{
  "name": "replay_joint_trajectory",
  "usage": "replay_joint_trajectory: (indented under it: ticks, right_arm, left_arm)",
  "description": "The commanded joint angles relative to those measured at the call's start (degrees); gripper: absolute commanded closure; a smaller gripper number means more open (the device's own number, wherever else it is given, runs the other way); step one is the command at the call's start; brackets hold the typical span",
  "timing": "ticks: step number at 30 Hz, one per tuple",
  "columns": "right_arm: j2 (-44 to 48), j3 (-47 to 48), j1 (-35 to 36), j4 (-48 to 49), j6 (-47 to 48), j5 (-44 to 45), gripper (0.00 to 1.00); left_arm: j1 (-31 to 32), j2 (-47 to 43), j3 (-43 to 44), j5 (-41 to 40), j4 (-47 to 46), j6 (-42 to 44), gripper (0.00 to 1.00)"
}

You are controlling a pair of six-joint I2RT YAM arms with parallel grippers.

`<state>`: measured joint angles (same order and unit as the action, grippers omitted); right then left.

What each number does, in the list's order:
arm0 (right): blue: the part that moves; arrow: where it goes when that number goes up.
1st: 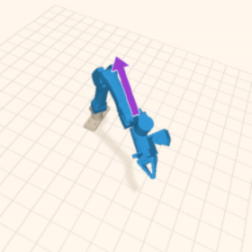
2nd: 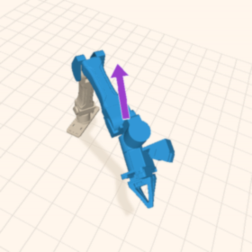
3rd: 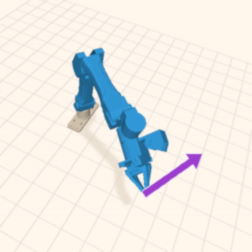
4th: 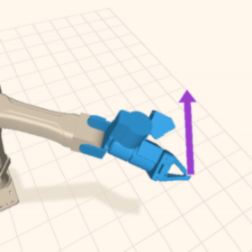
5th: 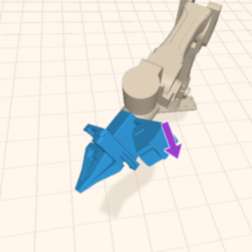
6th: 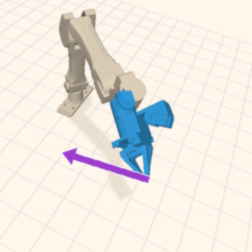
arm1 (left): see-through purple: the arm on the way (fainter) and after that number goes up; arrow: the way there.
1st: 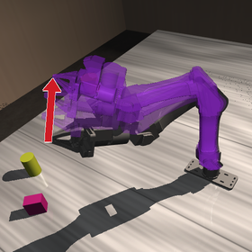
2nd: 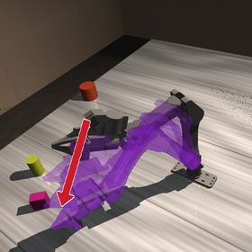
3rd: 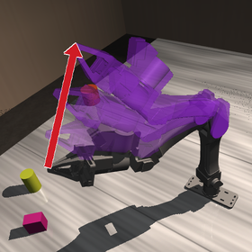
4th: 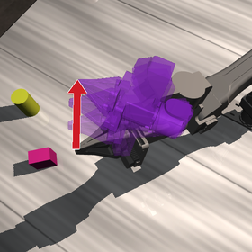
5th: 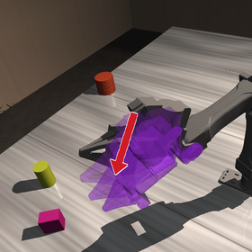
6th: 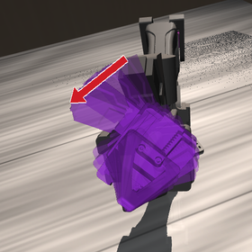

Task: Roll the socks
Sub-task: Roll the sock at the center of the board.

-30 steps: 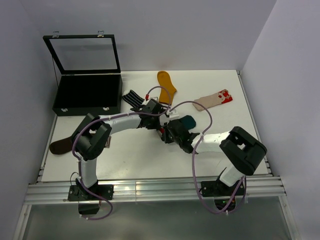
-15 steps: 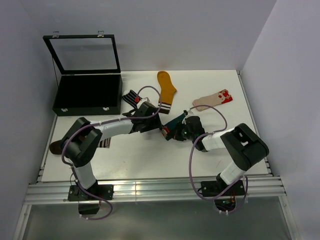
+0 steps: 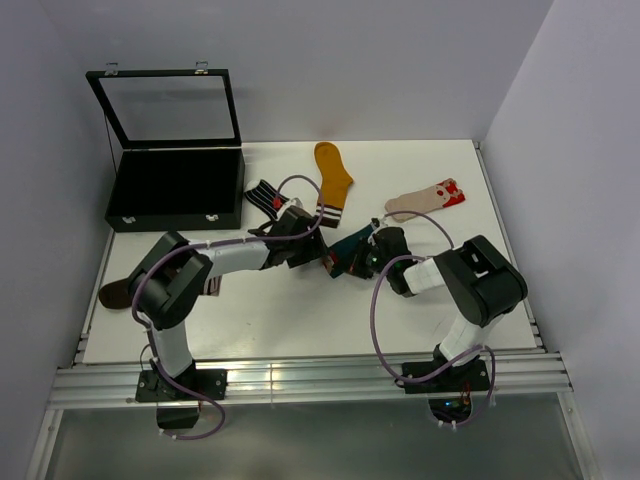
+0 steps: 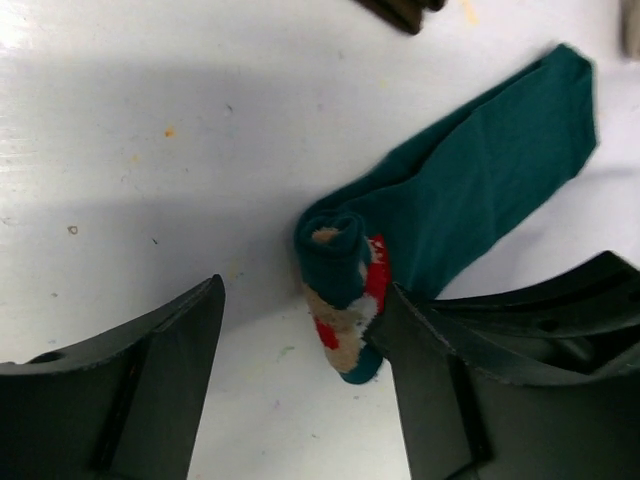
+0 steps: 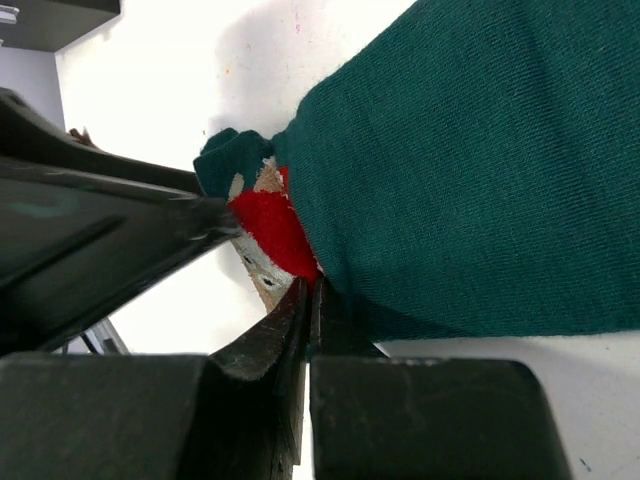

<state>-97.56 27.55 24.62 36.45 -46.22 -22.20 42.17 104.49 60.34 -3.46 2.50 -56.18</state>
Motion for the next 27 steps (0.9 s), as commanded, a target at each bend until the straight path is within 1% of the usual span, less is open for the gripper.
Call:
replay_joint_trajectory:
  ticks: [1, 3, 6, 10, 13, 16, 18, 19, 20, 22, 23, 24, 25, 26, 27]
  right_arm:
    - [-3.9, -1.4, -0.6, -10.7, 2.4, 4.3, 1.0]
    - [-3.8, -1.4, -0.7, -10.7, 2.8, 4.1, 1.0]
    - [-4.0, -1.2, -0.6, -10.8, 3.1, 3.8, 1.0]
    - [-4.3, -1.0, -0.6, -10.5, 3.4, 3.4, 1.0]
    - [-4.3, -0.8, -0.6, -10.7, 3.6, 3.4, 1.0]
    - [-4.4, -0.7, -0.6, -10.7, 3.8, 3.5, 1.0]
    - [-4.3, -0.7, -0.6, -10.6, 3.9, 3.5, 1.0]
    - [-4.3, -0.6, -0.5, -10.5, 4.1, 3.4, 1.0]
    - [-3.9, -0.5, -0.5, -10.5, 4.3, 3.5, 1.0]
    - [-3.1, -0.5, -0.4, -10.9, 4.8, 4.2, 1.0]
    - [-1.5, -0.4, -0.1, -11.2, 5.2, 4.6, 1.0]
    - [-0.5, -0.4, 0.2, -11.7, 6.0, 5.1, 0.99]
    - [0.7, -0.3, 0.6, -12.0, 6.5, 5.6, 0.95]
    - [3.6, -0.2, 1.0, -13.3, 7.0, 7.0, 0.86]
    - [5.3, -0.1, 1.9, -14.1, 8.3, 7.9, 0.82]
  left_arm:
    - [-0.3, 2.7, 1.7, 1.1, -2.0, -1.0, 0.33]
    - [-0.4, 3.4, 2.4, 0.4, -2.0, -1.2, 0.38]
    - [-0.6, 4.2, 3.0, -0.3, -2.0, -1.6, 0.42]
    - [-1.0, 4.7, 3.6, -1.5, -2.0, -1.7, 0.42]
    - [-1.1, 5.1, 4.2, -1.7, -2.0, -1.9, 0.45]
    - [-1.0, 5.5, 4.2, -1.7, -2.0, -2.2, 0.54]
    - [-1.0, 6.1, 4.1, -1.8, -2.0, -2.1, 0.63]
    - [-1.0, 6.5, 4.0, -2.0, -2.0, -2.0, 0.68]
    - [-1.0, 6.7, 3.7, -2.0, -2.0, -2.1, 0.79]
    - [-0.7, 7.3, 3.8, -1.7, -3.6, -1.9, 0.87]
    - [-0.6, 7.5, 4.0, -1.9, -3.2, -1.7, 0.97]
    - [-0.3, 7.4, 4.1, -2.4, -2.9, -1.5, 0.99]
    - [-0.2, 7.1, 4.2, -2.7, -2.9, -1.3, 1.0]
    - [-0.2, 6.8, 4.2, -3.0, -2.7, -0.9, 1.0]
    - [0.0, 6.5, 4.1, -3.3, -2.7, -0.8, 1.0]
